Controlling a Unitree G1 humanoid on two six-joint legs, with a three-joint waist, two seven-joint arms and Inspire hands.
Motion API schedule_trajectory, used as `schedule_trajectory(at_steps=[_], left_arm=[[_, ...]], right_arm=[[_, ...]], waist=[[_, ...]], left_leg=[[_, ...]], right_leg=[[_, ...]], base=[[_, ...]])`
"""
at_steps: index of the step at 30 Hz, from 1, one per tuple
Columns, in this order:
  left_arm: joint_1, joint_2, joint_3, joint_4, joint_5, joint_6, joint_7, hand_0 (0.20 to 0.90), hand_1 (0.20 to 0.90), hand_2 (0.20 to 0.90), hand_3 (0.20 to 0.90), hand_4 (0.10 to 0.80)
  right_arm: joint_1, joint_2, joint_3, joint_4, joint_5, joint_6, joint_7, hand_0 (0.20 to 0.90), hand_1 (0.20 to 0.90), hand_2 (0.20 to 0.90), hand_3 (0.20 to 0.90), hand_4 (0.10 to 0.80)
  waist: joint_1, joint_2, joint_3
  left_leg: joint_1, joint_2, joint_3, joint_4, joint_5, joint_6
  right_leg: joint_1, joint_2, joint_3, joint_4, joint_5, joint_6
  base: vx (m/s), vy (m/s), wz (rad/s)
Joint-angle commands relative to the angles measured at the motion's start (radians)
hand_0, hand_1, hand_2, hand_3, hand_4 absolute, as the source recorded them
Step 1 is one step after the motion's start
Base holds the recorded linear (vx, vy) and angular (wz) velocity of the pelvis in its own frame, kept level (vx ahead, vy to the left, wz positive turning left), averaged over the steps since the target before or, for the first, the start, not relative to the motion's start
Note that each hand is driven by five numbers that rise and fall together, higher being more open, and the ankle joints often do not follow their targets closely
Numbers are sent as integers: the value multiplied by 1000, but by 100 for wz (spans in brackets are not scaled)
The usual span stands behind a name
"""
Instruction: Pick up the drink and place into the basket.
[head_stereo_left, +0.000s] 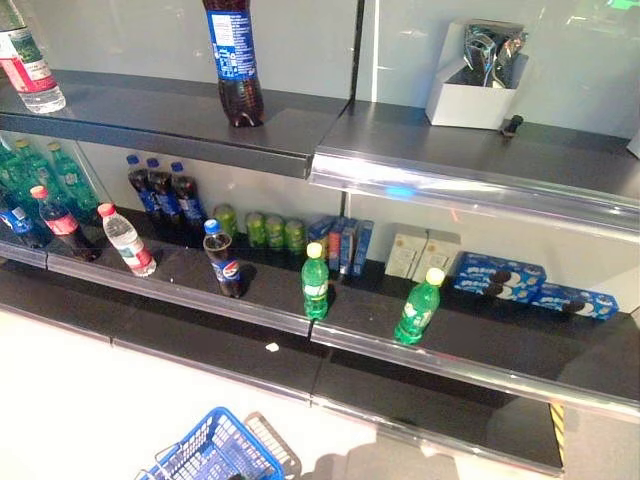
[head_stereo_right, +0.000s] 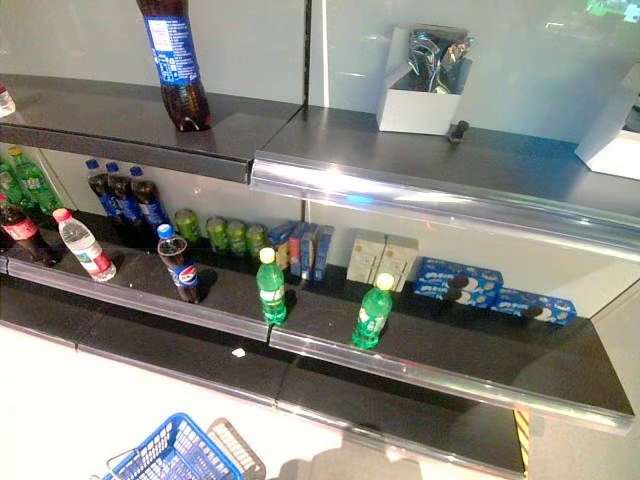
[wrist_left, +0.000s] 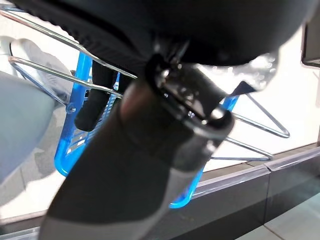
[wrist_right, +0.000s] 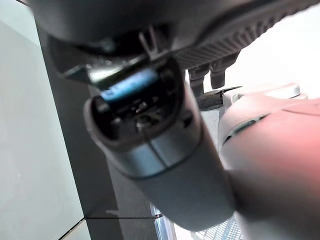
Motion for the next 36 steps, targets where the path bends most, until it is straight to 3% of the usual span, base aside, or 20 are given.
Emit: schedule_trajectory(at_steps=[1,14,19,21,24,25,27,36], left_arm=[[-93,-6,-8,-10,41,-65,-36,300,300,300,200,100],[-89,-5,-45,-44,69,-45,-18,300,300,300,200,100],[-66,-5,-33,-78,81,-35,-17,300,300,300,200,100],[-59,-9,-22,-92,52,-34,-7,300,300,300,200,100],[-17,-20,-8,-172,19,-17,32,300,300,300,200,100],[-11,-21,-7,-178,14,-17,34,300,300,300,200,100],[29,-27,3,-206,-15,-26,39,300,300,300,200,100],[72,-51,-2,-252,-33,-29,68,300,300,300,200,100]], right_arm=[[-51,-17,-2,60,17,-18,3,900,900,900,900,800],[-119,-28,108,-129,50,-227,1,900,900,900,900,800],[-126,-46,124,-341,55,-362,-48,900,900,900,900,800],[-61,-39,124,-481,16,-410,-57,900,900,900,900,800],[49,-63,141,-848,0,-329,-64,900,900,900,900,800],[60,-68,140,-882,23,-321,-59,900,900,900,900,800],[117,-104,82,-1127,81,-234,-40,900,900,900,900,800],[136,-121,12,-1430,163,-263,-74,900,900,900,900,800]], waist=[[14,-3,54],[26,-9,59],[16,-9,58],[-15,-8,62],[-64,-12,72],[-68,-12,72],[-96,-14,72],[-111,-8,68]], left_leg=[[40,-2,21,15,-50,53],[50,-3,12,29,-59,56],[52,2,20,33,-60,53],[51,1,32,36,-63,58],[58,-1,52,32,-67,64],[59,-1,54,32,-68,64],[67,1,69,25,-67,66],[63,6,88,29,-69,69]], right_leg=[[-23,-43,18,11,43,-1],[-9,-46,21,21,35,-6],[-11,-45,30,25,34,-8],[-25,-46,49,32,35,-2],[-33,-45,77,34,35,0],[-34,-45,80,34,35,1],[-37,-42,99,34,35,1],[-52,-44,113,42,31,1]], base=[[0,0,0],[4,-2,0],[0,0,0],[-40,24,-10],[-44,24,-24],[-15,16,-17],[9,14,-17],[20,15,-14]])
